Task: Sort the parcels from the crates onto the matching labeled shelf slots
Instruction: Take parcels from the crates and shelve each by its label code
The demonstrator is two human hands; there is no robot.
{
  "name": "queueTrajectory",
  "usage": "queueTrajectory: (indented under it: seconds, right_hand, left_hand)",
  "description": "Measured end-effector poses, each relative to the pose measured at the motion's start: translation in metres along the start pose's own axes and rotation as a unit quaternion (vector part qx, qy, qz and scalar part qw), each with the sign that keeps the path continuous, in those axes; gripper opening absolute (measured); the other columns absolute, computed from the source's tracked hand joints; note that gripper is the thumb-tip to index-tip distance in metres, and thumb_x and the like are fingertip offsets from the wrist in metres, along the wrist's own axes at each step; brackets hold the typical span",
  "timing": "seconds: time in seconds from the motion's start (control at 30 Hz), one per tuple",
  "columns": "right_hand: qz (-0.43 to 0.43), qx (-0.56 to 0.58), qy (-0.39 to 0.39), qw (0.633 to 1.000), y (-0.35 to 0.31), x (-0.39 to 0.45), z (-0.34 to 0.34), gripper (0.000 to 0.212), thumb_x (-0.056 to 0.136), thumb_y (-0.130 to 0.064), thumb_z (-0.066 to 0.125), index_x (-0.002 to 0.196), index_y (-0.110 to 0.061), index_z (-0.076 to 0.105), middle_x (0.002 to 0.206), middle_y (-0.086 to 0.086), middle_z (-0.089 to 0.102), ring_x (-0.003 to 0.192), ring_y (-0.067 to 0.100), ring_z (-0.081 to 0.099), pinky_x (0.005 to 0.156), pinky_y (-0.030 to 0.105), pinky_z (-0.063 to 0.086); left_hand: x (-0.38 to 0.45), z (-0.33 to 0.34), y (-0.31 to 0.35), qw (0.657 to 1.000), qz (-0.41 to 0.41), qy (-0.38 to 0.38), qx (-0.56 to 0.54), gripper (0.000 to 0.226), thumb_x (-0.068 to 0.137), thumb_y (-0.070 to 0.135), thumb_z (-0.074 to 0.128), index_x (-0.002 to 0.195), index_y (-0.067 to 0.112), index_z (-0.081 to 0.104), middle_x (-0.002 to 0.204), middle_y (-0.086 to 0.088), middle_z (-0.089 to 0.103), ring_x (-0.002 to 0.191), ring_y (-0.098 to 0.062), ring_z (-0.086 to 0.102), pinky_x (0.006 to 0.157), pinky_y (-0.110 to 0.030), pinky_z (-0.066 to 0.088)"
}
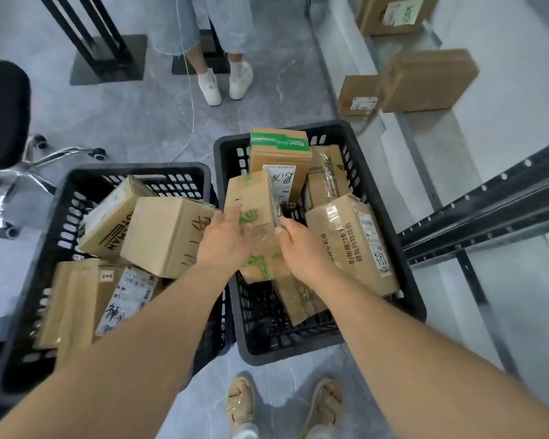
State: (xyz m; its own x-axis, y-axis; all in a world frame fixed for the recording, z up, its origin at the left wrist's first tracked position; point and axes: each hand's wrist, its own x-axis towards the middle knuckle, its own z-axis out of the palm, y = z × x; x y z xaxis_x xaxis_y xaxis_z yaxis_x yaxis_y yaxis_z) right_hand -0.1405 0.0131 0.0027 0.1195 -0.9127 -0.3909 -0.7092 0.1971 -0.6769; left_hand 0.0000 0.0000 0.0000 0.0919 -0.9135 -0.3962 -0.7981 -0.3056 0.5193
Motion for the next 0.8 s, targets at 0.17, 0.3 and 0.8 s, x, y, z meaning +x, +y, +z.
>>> queueTrajectory:
  seconds: [0.17, 0.3, 0.8]
  right_hand:
    - [0.039, 0.055, 0.000, 0.998, 0.002, -0.008, 0.007, 0.045, 0.103, -0.032, 0.031, 0.145, -0.020, 0.035, 0.144, 0.001, 0.046, 0.130, 0.019, 0.044, 0.100, 0.032, 0.037]
    - [0.056, 0.038, -0.016, 0.998, 0.014, -0.024, 0.012, 0.043, 0.101, -0.023, 0.038, 0.145, -0.025, 0.036, 0.137, 0.001, 0.052, 0.121, 0.022, 0.052, 0.100, 0.037, 0.043]
    - [0.123, 0.018, 0.051, 0.991, 0.032, -0.048, 0.010, 0.062, 0.092, -0.019, 0.056, 0.147, -0.018, 0.027, 0.143, 0.005, 0.035, 0.133, 0.025, 0.035, 0.107, 0.042, 0.037]
  left_hand:
    - [-0.017, 0.003, -0.007, 0.997, -0.036, -0.003, -0.070, 0.062, 0.093, 0.024, 0.049, 0.148, 0.033, 0.022, 0.139, -0.010, 0.039, 0.121, -0.031, 0.045, 0.100, -0.048, 0.042]
    - [-0.051, 0.010, -0.013, 0.992, -0.073, -0.030, -0.098, 0.067, 0.092, 0.041, 0.050, 0.149, 0.037, 0.016, 0.139, -0.005, 0.027, 0.125, -0.026, 0.040, 0.104, -0.038, 0.036]
    - [-0.076, 0.006, -0.045, 0.941, -0.135, -0.093, -0.295, 0.096, 0.061, 0.045, 0.071, 0.144, 0.049, 0.021, 0.139, 0.001, 0.037, 0.124, -0.022, 0.043, 0.107, -0.042, 0.035]
